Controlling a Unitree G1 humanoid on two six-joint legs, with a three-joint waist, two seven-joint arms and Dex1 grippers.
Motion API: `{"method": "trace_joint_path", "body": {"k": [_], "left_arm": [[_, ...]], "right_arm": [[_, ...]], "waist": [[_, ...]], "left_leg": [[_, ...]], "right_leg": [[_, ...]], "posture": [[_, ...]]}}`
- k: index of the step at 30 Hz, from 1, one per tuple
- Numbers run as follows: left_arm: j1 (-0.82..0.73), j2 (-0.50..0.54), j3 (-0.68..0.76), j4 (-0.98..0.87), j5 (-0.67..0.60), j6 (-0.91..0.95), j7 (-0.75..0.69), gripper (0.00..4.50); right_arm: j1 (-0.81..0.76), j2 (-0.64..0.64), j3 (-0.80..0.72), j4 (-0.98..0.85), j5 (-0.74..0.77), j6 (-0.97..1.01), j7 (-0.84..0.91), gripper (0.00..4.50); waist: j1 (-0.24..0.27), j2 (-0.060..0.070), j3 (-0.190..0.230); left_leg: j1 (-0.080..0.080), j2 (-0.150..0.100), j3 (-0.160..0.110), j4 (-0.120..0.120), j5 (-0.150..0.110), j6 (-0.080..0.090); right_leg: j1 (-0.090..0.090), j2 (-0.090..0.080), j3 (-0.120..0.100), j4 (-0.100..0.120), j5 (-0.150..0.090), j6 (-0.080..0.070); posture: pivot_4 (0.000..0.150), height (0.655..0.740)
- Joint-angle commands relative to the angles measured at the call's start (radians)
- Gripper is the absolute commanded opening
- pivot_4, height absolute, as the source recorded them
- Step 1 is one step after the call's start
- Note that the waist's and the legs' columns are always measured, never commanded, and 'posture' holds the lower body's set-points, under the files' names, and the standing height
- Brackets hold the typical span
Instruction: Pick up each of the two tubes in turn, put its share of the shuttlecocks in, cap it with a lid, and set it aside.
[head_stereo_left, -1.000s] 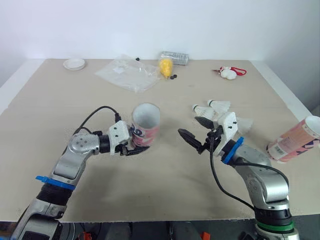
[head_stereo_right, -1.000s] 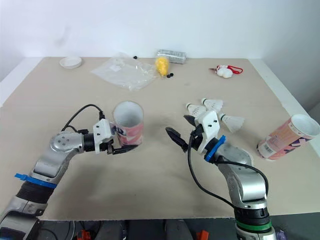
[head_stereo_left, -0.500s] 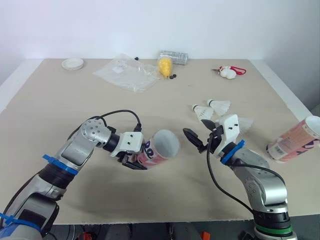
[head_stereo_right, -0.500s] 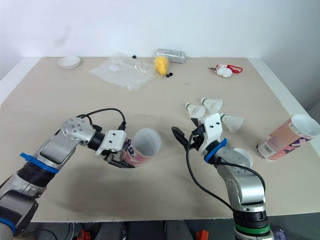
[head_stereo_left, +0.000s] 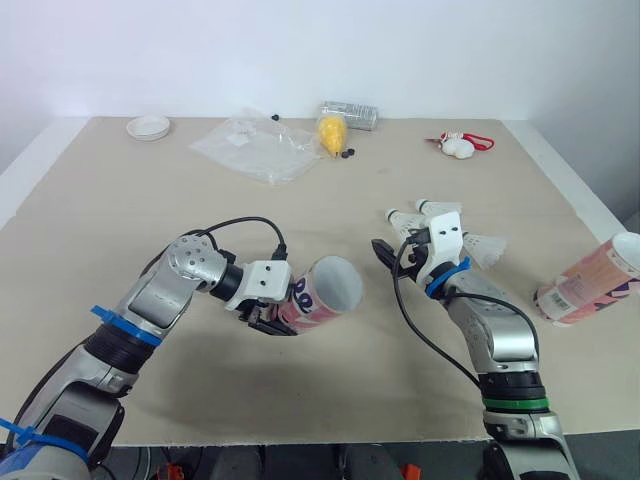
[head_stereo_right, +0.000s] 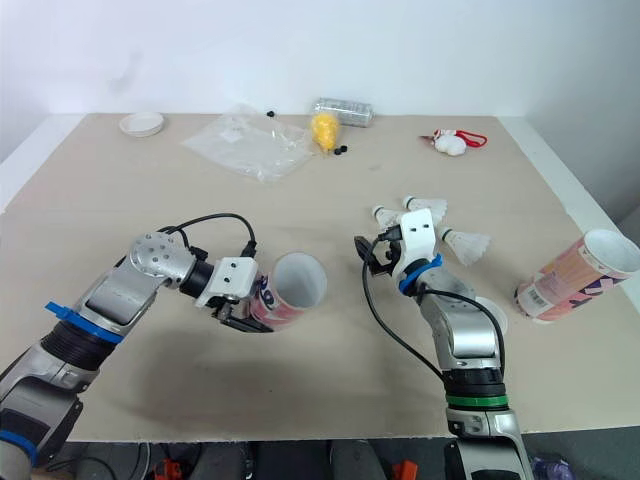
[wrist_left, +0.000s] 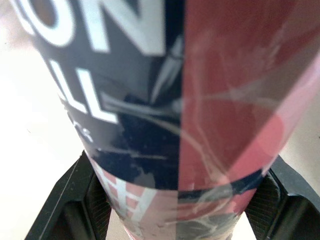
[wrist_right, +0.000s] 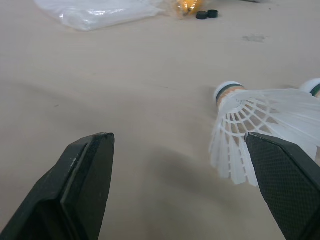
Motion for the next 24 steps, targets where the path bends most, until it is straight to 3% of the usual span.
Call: {"method": "trace_joint_path", "body": {"k": [1,10,14,20,21,24], "left_arm": [[-0.001,0.004,0.018,-0.037,-0.001,0.019,0.018,3.05],[0.01,0.019,0.02,-0.074,-0.03,0.109,0.009,3.05],[0.015,0.018,0.023,-0.083,-0.032,0.117,0.018,2.99],[0.017,0.014,0.025,-0.084,-0.034,0.119,0.026,2.99],[0.016,0.014,0.026,-0.083,-0.034,0.119,0.027,2.99],[0.017,0.012,0.026,-0.082,-0.037,0.123,0.029,2.99]], "right_arm": [[-0.069,0.009,-0.025,0.066,0.002,-0.064,0.002,4.5],[-0.192,0.011,-0.035,0.297,-0.004,-0.132,0.001,4.5],[-0.222,0.008,-0.029,0.359,-0.013,-0.163,0.008,3.3],[-0.243,0.005,-0.027,0.401,-0.022,-0.188,0.024,0.24],[-0.245,0.005,-0.027,0.404,-0.023,-0.19,0.026,0.05],[-0.247,0.002,-0.026,0.409,-0.025,-0.199,0.033,0.05]], "waist": [[-0.001,0.0,0.0],[-0.002,0.0,0.0],[-0.003,0.0,0.0],[-0.003,0.0,0.0],[-0.003,0.0,0.0],[-0.003,0.0,0.0]], "left_leg": [[0.0,0.0,0.0,0.0,0.0,0.0],[0.0,0.0,0.0,-0.001,0.0,0.0],[0.0,0.0,0.0,-0.001,0.0,0.0],[0.0,0.0,0.0,-0.001,0.0,0.0],[0.0,0.0,0.0,-0.001,0.0,0.0],[0.0,0.0,0.0,-0.001,0.0,0.0]], "right_leg": [[0.0,0.0,0.0,0.0,0.0,0.0],[0.0,0.0,0.0,0.0,0.0,0.0],[0.0,0.0,0.0,0.0,0.0,-0.001],[0.0,0.0,0.0,0.0,0.0,-0.001],[0.0,0.0,0.0,0.0,0.0,-0.001],[0.0,0.0,0.0,0.0,0.0,-0.001]], "posture": [[0.15,0.74],[0.15,0.74],[0.15,0.74],[0.15,0.74],[0.15,0.74],[0.15,0.74]]}}
